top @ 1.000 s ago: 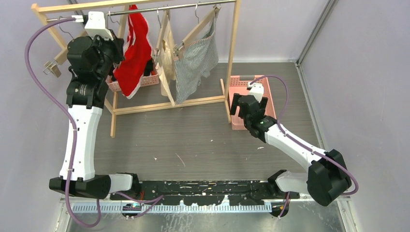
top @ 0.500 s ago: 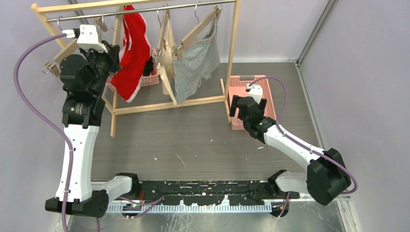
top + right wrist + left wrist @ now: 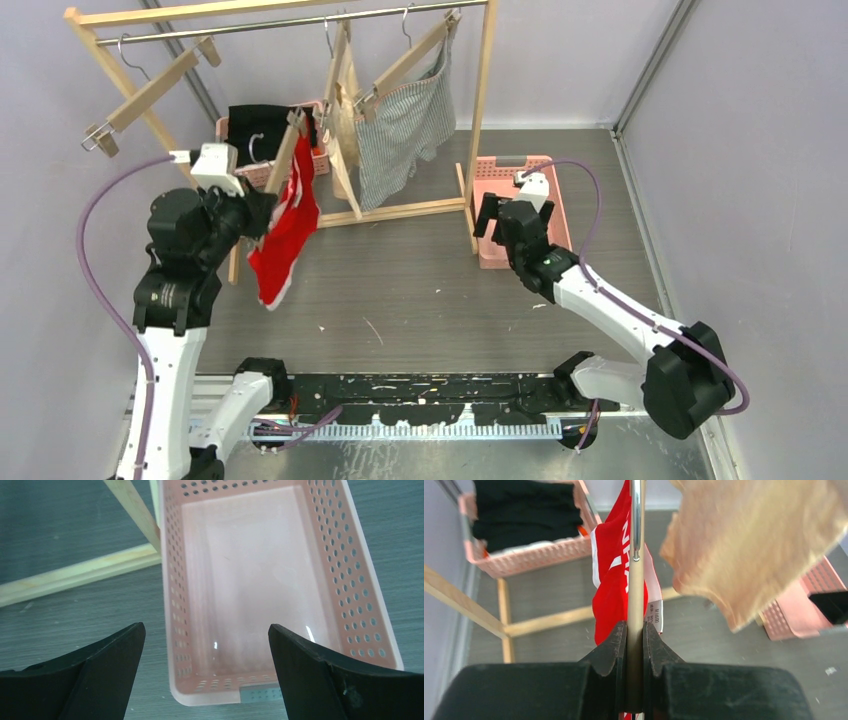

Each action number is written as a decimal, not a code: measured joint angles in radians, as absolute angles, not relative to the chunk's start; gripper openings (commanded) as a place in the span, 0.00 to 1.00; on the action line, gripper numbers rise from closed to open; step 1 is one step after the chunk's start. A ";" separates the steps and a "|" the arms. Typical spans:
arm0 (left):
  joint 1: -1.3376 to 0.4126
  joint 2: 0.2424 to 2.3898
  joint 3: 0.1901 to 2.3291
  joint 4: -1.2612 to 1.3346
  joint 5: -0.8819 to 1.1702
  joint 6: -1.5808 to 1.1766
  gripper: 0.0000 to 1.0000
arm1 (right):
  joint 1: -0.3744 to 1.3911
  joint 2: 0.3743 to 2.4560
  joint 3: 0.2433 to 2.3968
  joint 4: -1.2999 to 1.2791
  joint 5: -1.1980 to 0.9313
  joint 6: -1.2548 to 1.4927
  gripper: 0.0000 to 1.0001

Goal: Remove the underwear clipped to the hanger

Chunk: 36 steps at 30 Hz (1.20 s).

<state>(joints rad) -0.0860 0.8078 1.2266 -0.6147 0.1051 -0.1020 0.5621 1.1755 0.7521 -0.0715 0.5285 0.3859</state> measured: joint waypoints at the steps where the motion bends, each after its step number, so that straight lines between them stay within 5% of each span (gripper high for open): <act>1: -0.086 0.786 1.211 -0.636 0.123 -0.111 0.00 | 0.563 1.163 0.741 -0.049 0.519 0.384 1.00; 14: -0.086 0.640 0.989 -0.810 0.489 -0.152 0.00 | 0.584 1.112 0.704 -0.001 0.418 0.275 1.00; 36: -0.178 0.709 0.820 -0.555 0.962 -0.186 0.00 | 0.588 1.126 0.921 0.152 -0.312 0.103 0.99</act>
<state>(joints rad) -0.1780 0.7094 0.8204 -0.5552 0.9619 -0.1860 0.5880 1.1255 0.9211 0.1524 -0.3122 0.1032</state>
